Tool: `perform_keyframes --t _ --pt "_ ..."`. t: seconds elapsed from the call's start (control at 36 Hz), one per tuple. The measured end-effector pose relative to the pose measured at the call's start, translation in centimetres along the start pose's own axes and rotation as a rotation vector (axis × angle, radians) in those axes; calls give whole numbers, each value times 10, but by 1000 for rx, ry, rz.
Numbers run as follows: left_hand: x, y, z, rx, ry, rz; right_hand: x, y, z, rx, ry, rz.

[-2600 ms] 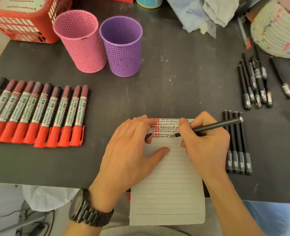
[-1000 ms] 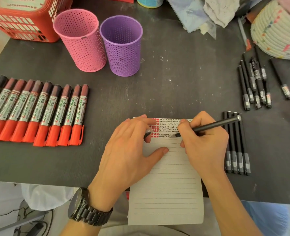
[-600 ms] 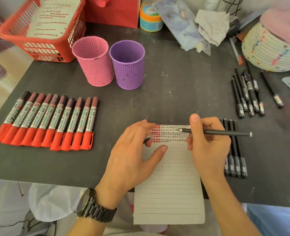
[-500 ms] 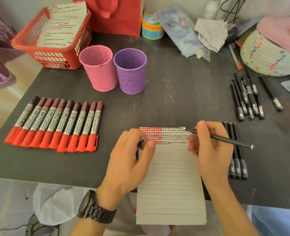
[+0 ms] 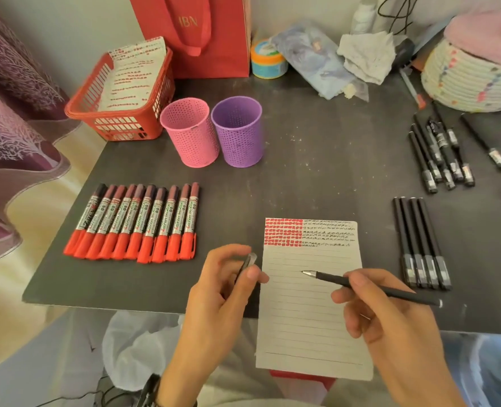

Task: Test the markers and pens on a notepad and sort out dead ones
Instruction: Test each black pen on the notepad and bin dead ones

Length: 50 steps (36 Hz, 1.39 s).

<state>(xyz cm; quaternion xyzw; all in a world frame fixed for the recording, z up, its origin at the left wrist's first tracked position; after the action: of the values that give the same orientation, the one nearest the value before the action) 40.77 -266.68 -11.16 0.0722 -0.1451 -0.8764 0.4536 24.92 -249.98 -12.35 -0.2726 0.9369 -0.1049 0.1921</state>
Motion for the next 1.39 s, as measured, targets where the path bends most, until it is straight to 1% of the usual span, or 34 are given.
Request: perform_keyframes --t 0.11,0.28,0.42,0.67,0.86,1.17,1.39 --pt "-8 -1 3 -44 -20 -2 -7 -5 -4 -32 19 -19" --pt "-12 -6 8 50 -74 -21 -16 -9 -11 -24 37 -73" --pt "-11 -11 16 105 -132 -41 -19 -6 -13 -19 48 -68" --pt "-13 -13 35 121 -224 -53 -23 -6 -16 -17 59 -104" --pt "-14 -11 42 149 -246 -58 -26 -8 -15 -32 66 -121" --pt "-10 -17 56 206 -356 -123 -24 -12 -14 -88 98 -135" --pt "-9 -26 61 199 -407 -167 -24 -15 -14 -117 116 -146"
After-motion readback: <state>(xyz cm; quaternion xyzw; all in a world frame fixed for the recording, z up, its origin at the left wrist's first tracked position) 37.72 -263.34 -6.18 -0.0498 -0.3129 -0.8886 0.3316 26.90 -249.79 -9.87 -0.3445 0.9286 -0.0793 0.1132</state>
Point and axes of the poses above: each hand's wrist, its own x-axis towards the middle knuckle, its own y-axis out of the back of the hand, z = x × y, the point moved 8 cm from there along x, towards the middle knuckle, and after that the axes turned 4 degrees about z, right-handed, at the moved point
